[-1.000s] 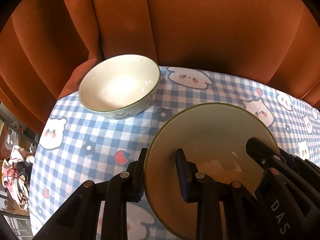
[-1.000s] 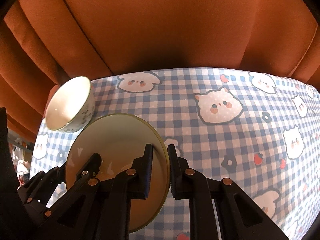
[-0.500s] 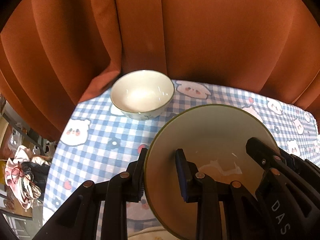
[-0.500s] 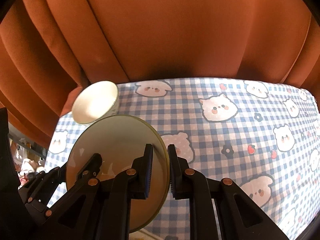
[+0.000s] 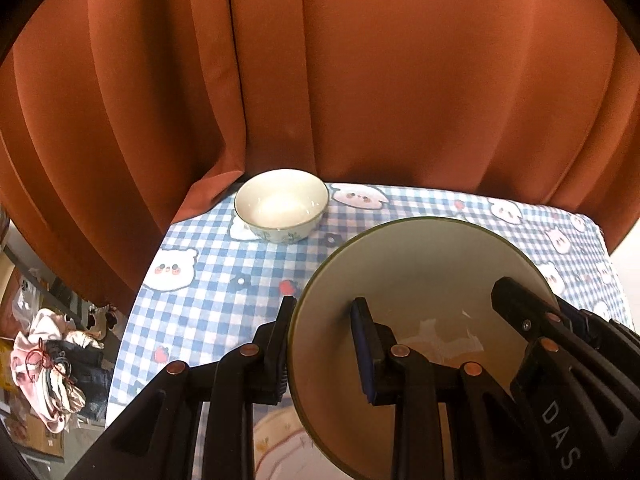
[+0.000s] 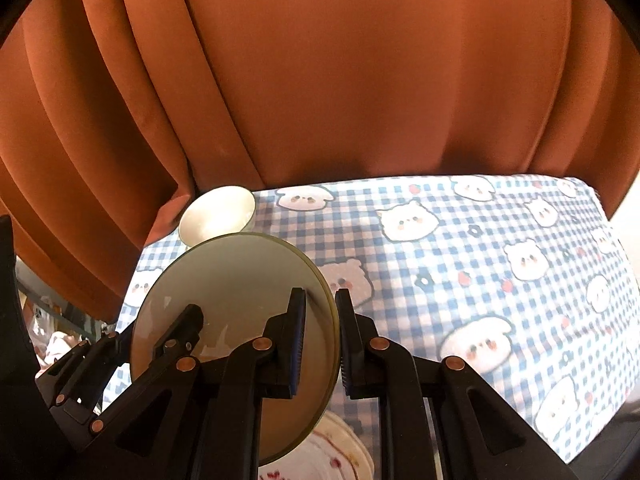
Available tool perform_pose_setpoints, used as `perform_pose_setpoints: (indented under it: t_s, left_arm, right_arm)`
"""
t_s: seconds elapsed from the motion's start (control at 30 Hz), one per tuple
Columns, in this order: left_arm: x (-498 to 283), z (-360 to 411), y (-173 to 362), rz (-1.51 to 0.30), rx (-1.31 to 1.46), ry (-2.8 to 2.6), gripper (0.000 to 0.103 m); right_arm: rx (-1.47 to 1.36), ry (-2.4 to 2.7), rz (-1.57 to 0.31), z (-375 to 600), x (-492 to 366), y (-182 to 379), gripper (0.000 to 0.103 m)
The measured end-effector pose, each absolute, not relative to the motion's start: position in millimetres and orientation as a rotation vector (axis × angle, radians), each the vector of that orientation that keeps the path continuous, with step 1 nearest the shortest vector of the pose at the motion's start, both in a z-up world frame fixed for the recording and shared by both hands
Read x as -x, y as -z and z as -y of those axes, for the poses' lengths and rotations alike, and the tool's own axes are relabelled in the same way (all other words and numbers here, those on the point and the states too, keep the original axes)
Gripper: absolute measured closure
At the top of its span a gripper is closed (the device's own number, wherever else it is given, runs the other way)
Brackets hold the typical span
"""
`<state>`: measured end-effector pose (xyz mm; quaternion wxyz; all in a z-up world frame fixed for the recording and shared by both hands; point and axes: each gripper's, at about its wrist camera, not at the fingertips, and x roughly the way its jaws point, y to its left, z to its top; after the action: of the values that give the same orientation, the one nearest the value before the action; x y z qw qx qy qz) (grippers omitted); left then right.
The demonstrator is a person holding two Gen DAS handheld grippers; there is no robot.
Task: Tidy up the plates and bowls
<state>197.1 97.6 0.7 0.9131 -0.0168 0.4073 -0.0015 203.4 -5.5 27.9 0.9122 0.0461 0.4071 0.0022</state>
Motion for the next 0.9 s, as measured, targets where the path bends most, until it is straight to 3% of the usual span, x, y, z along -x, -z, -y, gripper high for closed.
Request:
perform_pose_setpoints:
  t_s: [0.9]
  left_arm:
    - [-114,21,17,-0.881,0.01,0.029,0.077]
  right_arm:
    - [-0.128,0.017,-0.881,126,-110,-10,0.084]
